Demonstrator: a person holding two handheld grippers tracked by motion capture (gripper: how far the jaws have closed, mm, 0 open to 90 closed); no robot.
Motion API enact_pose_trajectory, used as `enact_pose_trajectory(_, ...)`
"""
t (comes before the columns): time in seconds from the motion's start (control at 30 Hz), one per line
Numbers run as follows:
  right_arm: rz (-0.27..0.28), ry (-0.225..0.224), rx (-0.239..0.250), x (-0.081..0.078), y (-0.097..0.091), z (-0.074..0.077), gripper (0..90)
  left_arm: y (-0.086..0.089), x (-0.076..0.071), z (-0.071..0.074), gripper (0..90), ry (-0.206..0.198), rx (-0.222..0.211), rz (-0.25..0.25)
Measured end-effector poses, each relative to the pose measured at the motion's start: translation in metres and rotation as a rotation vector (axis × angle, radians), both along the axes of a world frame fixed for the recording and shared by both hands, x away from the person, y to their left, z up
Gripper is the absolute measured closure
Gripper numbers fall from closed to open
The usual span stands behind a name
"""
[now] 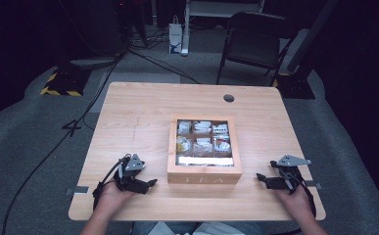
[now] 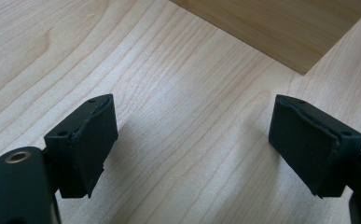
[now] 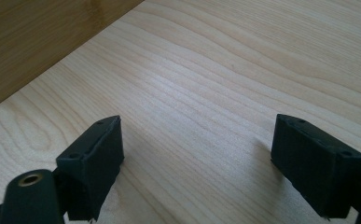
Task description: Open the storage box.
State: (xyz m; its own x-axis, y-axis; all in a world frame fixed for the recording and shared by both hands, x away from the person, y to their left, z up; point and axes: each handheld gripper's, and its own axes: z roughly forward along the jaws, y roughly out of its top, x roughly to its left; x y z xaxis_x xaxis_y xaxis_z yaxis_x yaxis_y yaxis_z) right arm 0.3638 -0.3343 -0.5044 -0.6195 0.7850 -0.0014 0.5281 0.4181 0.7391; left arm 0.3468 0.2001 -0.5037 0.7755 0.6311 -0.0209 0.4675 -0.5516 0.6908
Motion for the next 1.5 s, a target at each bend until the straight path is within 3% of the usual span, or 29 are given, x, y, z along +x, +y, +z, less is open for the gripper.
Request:
enact_pose_trajectory(0.5, 0.0, 0.0, 0.0, 0.0, 0.0, 0.0, 17.1, 0.003, -0.001, 0.0, 21.1, -0.005, -0.011, 0.014)
enact_pose_trajectory(0.7, 0.0, 0.0, 0.0, 0.0, 0.0, 0.0, 17.1, 0.008, 0.004, 0.004, 25.3, 0.036, -0.039, 0.037)
enact_pose_trajectory(0.8, 0.0, 0.0, 0.0, 0.0, 0.0, 0.0, 17.1, 0.009, 0.006, 0.012, 26.4, 0.043, -0.066, 0.039)
enact_pose_trajectory(1.07, -0.001, 0.0, 0.001, 0.0, 0.0, 0.0, 17.1, 0.007, -0.002, 0.043, 29.3, -0.014, -0.104, 0.025)
enact_pose_trajectory(1.27, -0.001, 0.0, -0.001, 0.0, 0.0, 0.0, 17.1, 0.003, -0.009, 0.058, 29.5, -0.026, -0.142, 0.011)
enact_pose_trajectory(1.5, 0.0, -0.001, -0.002, 0.0, 0.0, 0.0, 17.1, -0.016, -0.021, 0.073, 28.7, -0.036, -0.199, -0.035)
